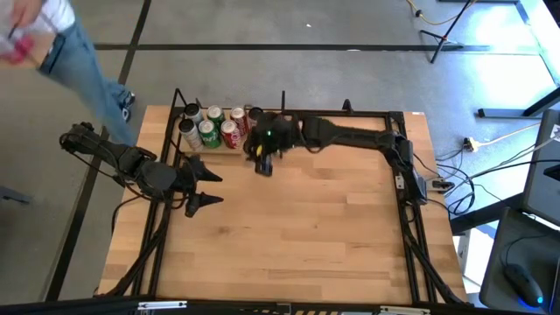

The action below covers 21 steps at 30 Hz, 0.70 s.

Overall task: Place canned beverage on shelf
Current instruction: Put the white-pink soda can on the shelf

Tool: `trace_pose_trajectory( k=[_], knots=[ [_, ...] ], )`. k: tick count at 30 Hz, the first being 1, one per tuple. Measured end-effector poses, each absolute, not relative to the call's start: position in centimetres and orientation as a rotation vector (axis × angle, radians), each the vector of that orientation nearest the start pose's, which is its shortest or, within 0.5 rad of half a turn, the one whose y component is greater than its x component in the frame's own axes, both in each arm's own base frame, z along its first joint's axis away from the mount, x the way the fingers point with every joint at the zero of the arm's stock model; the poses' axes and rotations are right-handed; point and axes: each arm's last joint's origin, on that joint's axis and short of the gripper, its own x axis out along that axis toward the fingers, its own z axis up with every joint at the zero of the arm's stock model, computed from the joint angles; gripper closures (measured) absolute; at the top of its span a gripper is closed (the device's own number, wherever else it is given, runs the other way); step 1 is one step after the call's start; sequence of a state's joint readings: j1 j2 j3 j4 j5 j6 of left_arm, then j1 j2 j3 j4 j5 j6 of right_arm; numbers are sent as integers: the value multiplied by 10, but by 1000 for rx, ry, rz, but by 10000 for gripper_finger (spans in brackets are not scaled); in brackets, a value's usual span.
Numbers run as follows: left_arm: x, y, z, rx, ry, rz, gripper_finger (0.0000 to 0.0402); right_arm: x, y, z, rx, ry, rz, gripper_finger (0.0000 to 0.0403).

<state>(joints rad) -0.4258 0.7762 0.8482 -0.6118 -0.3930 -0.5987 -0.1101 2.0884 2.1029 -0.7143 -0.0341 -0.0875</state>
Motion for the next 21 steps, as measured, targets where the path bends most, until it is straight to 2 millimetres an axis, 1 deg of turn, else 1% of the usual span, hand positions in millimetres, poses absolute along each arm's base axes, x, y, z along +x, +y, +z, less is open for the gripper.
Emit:
trace_pose_trajectory(
  k=[5,9,13,18,21],
  knots=[
    [142,-51,319,-354,461,154,82,461,-88,332,-2,709,-120,186],
    [143,-51,319,-328,458,160,82,463,-110,323,15,714,-163,186],
    [143,-51,318,-324,459,165,82,467,-124,307,21,739,-181,186],
    [143,-51,318,-326,454,168,82,472,-136,285,33,788,-185,186],
    [143,-51,319,-326,452,169,82,475,-140,279,29,793,-187,186]
  ],
)
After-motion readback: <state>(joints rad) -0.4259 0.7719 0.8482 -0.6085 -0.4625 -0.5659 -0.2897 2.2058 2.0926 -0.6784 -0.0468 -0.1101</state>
